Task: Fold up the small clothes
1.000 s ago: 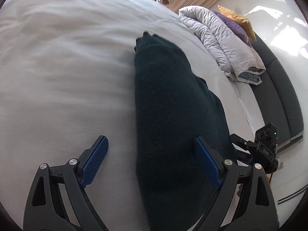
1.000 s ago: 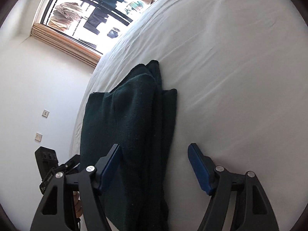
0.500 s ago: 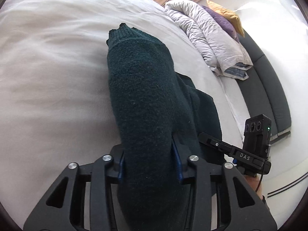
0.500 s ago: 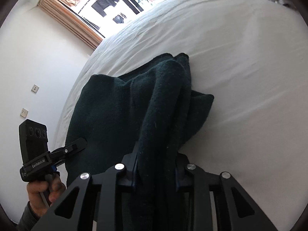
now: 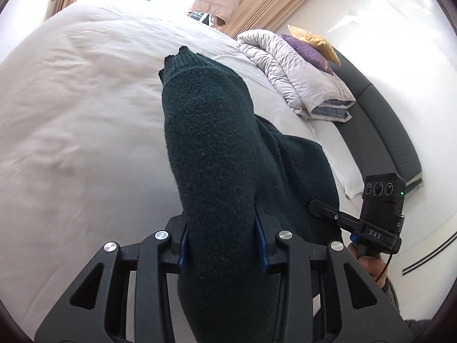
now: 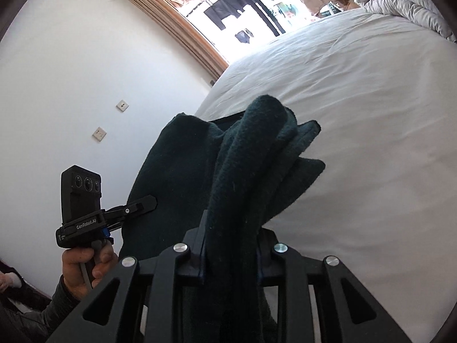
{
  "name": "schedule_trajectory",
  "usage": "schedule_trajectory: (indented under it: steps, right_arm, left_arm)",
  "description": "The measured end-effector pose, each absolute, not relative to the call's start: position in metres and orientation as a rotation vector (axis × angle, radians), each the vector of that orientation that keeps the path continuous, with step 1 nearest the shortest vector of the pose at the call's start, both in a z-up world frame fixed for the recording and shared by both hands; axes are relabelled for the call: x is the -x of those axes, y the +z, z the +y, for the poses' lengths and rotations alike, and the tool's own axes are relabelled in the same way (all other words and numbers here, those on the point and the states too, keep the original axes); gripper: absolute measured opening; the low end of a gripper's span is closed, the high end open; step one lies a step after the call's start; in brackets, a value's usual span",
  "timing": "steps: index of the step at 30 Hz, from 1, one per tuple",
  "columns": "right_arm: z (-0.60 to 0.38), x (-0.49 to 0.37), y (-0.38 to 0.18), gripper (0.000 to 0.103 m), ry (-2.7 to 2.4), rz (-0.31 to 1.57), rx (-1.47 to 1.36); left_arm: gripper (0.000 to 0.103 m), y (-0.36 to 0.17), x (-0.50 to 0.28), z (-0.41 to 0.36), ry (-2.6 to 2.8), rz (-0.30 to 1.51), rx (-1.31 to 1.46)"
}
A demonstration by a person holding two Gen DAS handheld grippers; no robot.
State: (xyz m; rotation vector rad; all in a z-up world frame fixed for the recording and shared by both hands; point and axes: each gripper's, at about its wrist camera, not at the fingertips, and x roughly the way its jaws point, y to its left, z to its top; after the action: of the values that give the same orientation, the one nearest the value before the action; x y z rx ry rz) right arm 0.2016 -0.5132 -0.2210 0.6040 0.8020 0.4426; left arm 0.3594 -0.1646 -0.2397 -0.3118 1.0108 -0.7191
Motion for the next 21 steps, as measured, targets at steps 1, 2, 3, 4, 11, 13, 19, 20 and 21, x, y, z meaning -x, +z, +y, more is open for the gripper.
schedule_trajectory:
  steps: [1,2,3,4,11,13,19,20,21]
  right_arm:
    - [-0.501,-0.189,-0.228,0.026,0.460,0.815,-0.616]
    - [-0.490,-0.179,-0.235,0.026,0.475,0.829,-0.626]
    - [-0.483,-0.171,-0.245,0.026,0.484,0.843,-0.642]
    - [-0.475,-0.164,-0.260,0.026,0.482,0.872,-0.666]
    - [-0.473,-0.145,-0.328,0.039,0.426,0.963,-0.778]
    - [-0.482,-0.142,-0.320,0.048,0.400,0.970,-0.739]
    - [-0.511,-0.132,-0.279,0.051,0.251,0.861,-0.718]
    - [-0.507,-0.137,-0.268,0.045,0.284,0.837,-0.728]
    - [-0.498,-0.147,-0.259,0.043,0.330,0.834,-0.728]
  left_arm:
    - [0.034,-0.242,-0.345,-0.152,-0.704,1.015,0.299]
    - [0.035,-0.247,-0.331,-0.141,-0.691,1.025,0.294]
    - [0.035,-0.254,-0.318,-0.129,-0.679,1.045,0.298]
    - [0.035,-0.272,-0.308,-0.118,-0.662,1.082,0.313]
    - [0.048,-0.330,-0.269,-0.083,-0.609,1.086,0.453]
    - [0.049,-0.328,-0.265,-0.085,-0.606,1.072,0.432]
    - [0.051,-0.302,-0.251,-0.077,-0.507,0.990,0.331]
    - [0.051,-0.294,-0.248,-0.081,-0.485,0.966,0.301]
    - [0.051,-0.287,-0.245,-0.083,-0.467,0.938,0.270]
